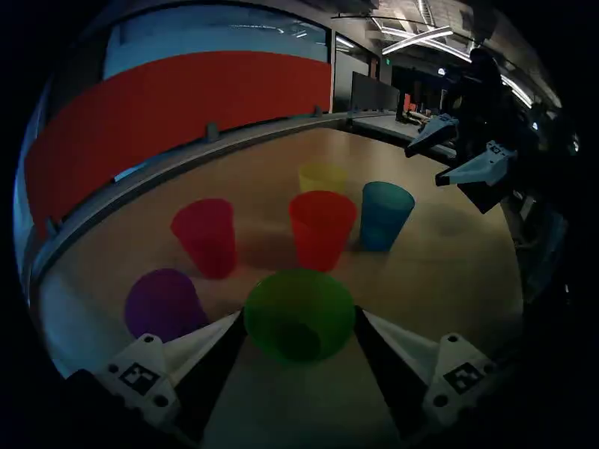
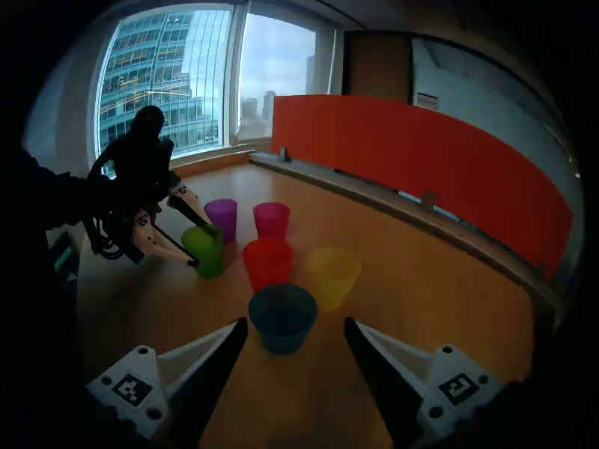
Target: Pour water
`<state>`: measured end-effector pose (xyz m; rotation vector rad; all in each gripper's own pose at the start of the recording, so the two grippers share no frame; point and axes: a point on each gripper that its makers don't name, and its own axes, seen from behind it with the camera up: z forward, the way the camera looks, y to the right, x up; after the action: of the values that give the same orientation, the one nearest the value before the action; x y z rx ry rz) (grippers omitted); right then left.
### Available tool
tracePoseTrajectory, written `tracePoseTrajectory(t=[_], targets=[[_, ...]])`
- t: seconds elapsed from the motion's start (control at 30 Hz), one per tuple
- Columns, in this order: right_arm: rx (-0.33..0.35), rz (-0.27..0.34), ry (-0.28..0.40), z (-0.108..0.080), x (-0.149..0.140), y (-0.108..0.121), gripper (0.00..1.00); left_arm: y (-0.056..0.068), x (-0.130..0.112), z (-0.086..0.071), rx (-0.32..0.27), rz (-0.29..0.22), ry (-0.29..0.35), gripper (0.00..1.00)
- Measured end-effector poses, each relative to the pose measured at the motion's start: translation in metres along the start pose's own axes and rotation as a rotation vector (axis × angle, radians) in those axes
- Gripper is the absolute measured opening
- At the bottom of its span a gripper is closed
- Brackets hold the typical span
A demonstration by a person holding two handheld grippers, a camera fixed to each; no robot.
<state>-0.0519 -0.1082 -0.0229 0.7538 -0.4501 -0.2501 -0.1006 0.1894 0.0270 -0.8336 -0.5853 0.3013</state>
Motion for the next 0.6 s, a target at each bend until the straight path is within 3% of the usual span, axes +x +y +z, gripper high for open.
tracePoseTrajectory(t=[0.13,0.6], targets=[[-0.002,-0.003,-0.004,0.0007,-0.0012,0.0003,1.00,-0.0007,0.0003,0.0015,0.006,0.001,0.000,0.88],[0.002,-0.010,-0.017,0.0083,-0.0064,-0.0037,1.00,-0.0014,0.0045,-0.0038,0.008,-0.004,0.016,0.87]])
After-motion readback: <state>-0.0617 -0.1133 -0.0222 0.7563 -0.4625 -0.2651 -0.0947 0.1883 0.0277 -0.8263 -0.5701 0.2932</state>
